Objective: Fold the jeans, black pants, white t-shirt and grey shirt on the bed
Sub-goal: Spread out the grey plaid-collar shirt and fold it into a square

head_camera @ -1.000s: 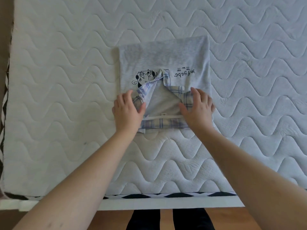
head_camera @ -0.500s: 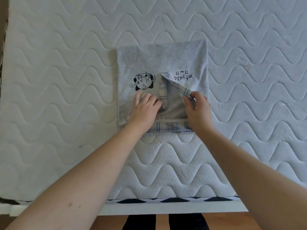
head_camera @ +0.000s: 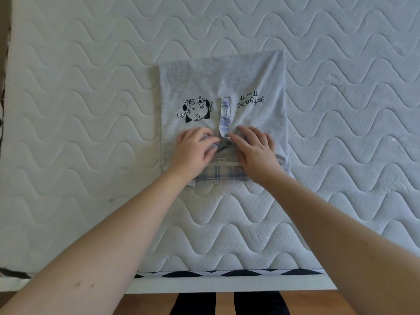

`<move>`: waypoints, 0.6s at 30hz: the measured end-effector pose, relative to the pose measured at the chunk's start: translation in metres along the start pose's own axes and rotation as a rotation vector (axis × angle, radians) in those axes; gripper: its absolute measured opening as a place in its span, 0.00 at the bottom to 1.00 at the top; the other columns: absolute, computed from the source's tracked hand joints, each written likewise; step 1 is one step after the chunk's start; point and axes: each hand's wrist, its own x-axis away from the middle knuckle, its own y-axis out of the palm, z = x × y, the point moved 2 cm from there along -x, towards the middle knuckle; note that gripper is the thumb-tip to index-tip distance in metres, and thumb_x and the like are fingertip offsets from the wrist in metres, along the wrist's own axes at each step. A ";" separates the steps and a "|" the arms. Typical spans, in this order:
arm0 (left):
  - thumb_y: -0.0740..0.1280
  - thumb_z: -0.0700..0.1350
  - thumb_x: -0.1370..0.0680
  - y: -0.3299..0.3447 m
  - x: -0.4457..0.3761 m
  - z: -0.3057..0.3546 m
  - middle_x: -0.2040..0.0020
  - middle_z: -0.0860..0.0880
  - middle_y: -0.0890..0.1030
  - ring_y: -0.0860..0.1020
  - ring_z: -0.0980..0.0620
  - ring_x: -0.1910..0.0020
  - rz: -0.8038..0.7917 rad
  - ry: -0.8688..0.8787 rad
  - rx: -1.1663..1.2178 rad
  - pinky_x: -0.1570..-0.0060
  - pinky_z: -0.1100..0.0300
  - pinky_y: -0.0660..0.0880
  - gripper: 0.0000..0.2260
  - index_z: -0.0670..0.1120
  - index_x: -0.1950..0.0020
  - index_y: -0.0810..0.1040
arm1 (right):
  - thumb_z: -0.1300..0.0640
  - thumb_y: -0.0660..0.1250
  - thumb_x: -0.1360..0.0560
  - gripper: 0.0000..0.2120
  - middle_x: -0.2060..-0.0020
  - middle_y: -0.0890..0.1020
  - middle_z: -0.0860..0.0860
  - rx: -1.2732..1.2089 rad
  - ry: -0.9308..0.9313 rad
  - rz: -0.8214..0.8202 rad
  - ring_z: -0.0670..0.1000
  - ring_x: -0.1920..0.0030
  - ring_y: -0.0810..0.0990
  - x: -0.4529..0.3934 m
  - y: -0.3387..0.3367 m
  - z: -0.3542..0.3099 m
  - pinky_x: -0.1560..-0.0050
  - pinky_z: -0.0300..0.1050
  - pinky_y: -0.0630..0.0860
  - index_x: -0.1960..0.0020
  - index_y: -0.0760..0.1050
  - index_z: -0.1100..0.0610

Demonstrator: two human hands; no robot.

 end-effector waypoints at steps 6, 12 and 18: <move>0.70 0.50 0.23 -0.009 0.028 -0.039 0.48 0.47 0.80 0.78 0.47 0.49 0.035 -0.643 0.295 0.47 0.54 0.73 0.16 0.44 0.39 0.76 | 0.45 0.57 0.18 0.24 0.29 0.69 0.50 -0.423 0.532 0.150 0.55 0.28 0.62 0.014 -0.007 0.017 0.27 0.56 0.55 0.24 0.62 0.48; 0.72 0.45 0.24 -0.010 0.024 -0.048 0.56 0.50 0.83 0.78 0.55 0.58 -0.226 -0.677 0.726 0.60 0.70 0.72 0.08 0.47 0.47 0.81 | 0.45 0.68 0.24 0.20 0.43 0.81 0.51 -0.603 0.699 -0.068 0.53 0.43 0.78 0.001 -0.015 0.036 0.39 0.55 0.74 0.35 0.76 0.53; 0.74 0.45 0.26 -0.013 0.006 -0.049 0.61 0.59 0.84 0.81 0.64 0.62 -0.379 -0.567 0.689 0.57 0.66 0.75 0.06 0.56 0.53 0.80 | 0.53 0.70 0.25 0.07 0.57 0.82 0.45 -0.537 0.386 -0.145 0.45 0.56 0.79 -0.019 -0.028 0.030 0.57 0.38 0.72 0.48 0.79 0.52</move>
